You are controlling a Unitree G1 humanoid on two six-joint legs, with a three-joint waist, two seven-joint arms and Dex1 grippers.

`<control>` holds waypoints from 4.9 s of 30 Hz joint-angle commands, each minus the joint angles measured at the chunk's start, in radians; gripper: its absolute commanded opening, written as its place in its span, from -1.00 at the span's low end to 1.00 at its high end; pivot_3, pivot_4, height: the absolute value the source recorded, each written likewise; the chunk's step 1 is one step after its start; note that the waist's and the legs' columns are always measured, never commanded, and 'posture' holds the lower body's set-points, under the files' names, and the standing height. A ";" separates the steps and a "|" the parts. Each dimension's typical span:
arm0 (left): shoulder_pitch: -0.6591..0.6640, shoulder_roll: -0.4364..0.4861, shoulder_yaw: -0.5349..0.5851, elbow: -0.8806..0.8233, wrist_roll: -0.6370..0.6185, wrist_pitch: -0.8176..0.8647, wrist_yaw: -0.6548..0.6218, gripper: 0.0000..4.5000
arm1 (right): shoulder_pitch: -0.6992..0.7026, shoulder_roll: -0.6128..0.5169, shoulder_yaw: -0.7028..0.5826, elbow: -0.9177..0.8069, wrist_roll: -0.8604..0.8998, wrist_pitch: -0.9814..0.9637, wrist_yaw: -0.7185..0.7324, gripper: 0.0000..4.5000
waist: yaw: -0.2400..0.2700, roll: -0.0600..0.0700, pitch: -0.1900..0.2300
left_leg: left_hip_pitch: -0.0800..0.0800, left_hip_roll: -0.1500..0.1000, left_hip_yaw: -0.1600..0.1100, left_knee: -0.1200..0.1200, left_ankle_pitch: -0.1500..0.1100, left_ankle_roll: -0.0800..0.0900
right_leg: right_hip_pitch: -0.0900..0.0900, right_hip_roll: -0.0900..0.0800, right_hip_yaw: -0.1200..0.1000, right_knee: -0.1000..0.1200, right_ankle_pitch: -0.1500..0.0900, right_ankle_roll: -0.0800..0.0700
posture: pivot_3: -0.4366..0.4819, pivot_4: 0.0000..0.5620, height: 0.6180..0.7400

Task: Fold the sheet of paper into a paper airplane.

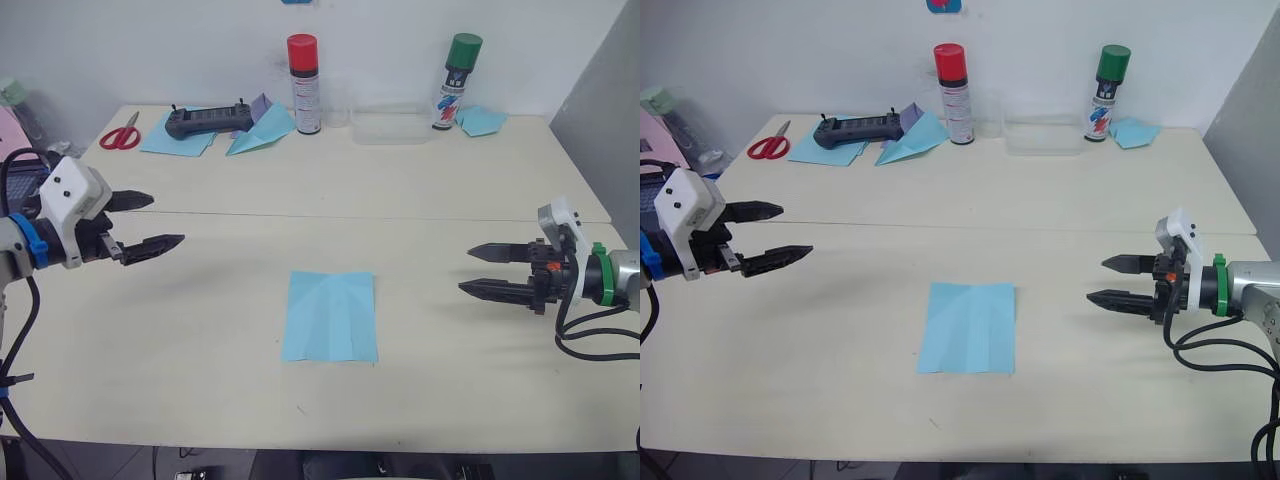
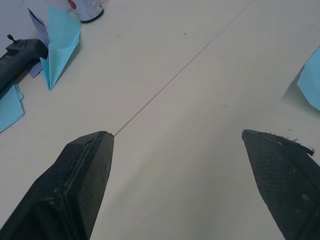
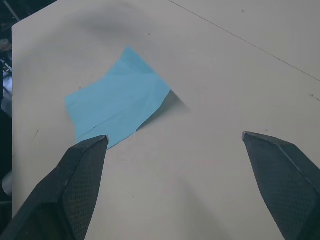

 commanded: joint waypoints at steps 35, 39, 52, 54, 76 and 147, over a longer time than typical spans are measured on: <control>0.014 -0.123 -0.033 -0.304 -0.151 0.227 0.016 0.83 | 0.013 0.015 -0.024 -0.051 0.011 -0.006 -0.024 1.00 | 0.000 0.000 0.000 | 0.000 0.000 0.000 0.004 0.000 0.000 | -0.001 0.001 0.000 0.008 0.000 0.000 | -0.05 -0.47 1.00; 0.057 -0.195 -0.081 -0.442 -0.196 0.290 0.066 0.32 | 0.005 0.026 -0.005 -0.056 0.005 -0.009 -0.026 1.00 | 0.000 0.000 0.000 | 0.001 0.000 0.000 0.005 0.000 0.000 | -0.001 0.001 0.001 0.008 0.000 0.000 | -0.05 -0.47 1.00; 0.111 -0.395 -0.338 -0.392 -0.029 0.178 0.167 -0.99 | -0.012 0.116 0.087 -0.117 -0.019 -0.009 -0.089 1.00 | 0.001 0.000 -0.001 | 0.001 -0.001 -0.001 0.017 0.000 0.000 | 0.005 0.001 0.001 0.009 0.002 0.003 | -0.05 -0.47 1.00; 0.107 -0.424 -0.363 -0.359 -0.002 0.171 0.193 -0.99 | -0.006 0.127 0.094 -0.123 -0.023 -0.013 -0.100 1.00 | 0.001 0.000 -0.001 | 0.002 -0.001 -0.001 0.017 0.000 0.000 | 0.006 0.001 0.001 0.009 0.002 0.003 | -0.05 -0.47 1.00; 0.144 -0.480 -0.473 -0.188 0.150 0.053 0.203 -1.00 | -0.067 0.339 0.283 0.109 -0.354 -0.298 -0.269 0.13 | 0.001 0.000 -0.002 | 0.007 -0.002 -0.002 0.017 0.000 0.000 | 0.011 0.001 0.002 0.009 0.003 0.004 | -0.05 -0.47 1.00; 0.135 -0.296 -0.238 -0.333 -0.026 0.235 0.156 -1.00 | -0.268 0.771 0.566 0.524 -0.600 -0.438 -0.223 -0.99 | -0.025 0.000 -0.003 | 0.011 0.000 -0.002 0.008 0.000 0.000 | 0.010 0.001 0.001 0.008 0.001 0.000 | -0.05 -0.47 1.00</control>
